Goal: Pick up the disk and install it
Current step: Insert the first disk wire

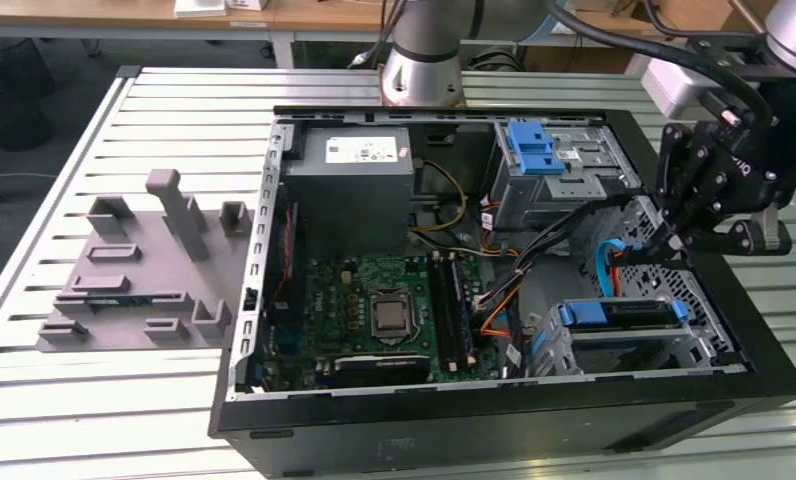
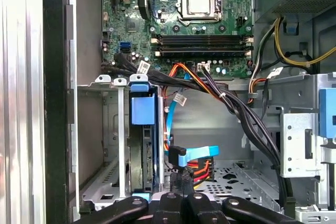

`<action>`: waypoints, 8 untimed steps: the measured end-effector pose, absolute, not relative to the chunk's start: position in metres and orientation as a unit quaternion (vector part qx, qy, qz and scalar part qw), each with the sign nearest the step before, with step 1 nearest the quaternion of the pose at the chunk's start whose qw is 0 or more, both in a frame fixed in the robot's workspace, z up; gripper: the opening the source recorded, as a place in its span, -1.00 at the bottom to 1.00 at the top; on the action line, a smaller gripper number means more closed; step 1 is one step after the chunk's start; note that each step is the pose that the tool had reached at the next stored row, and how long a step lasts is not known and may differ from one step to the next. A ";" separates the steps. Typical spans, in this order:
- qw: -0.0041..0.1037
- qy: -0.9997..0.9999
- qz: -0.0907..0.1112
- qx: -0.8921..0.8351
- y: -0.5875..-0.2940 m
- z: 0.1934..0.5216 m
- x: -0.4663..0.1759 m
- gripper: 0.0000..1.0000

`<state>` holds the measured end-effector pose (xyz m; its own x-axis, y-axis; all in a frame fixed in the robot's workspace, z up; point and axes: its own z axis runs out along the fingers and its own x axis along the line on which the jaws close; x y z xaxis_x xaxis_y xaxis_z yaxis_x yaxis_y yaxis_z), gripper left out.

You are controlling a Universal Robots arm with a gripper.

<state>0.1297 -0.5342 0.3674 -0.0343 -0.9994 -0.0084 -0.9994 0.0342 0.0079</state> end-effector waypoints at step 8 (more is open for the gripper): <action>-0.004 0.719 0.001 -0.695 -0.533 0.367 0.130 -0.79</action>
<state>0.1297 -0.5327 0.3674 -0.0343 -0.9994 0.0051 -0.9994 0.0343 0.0075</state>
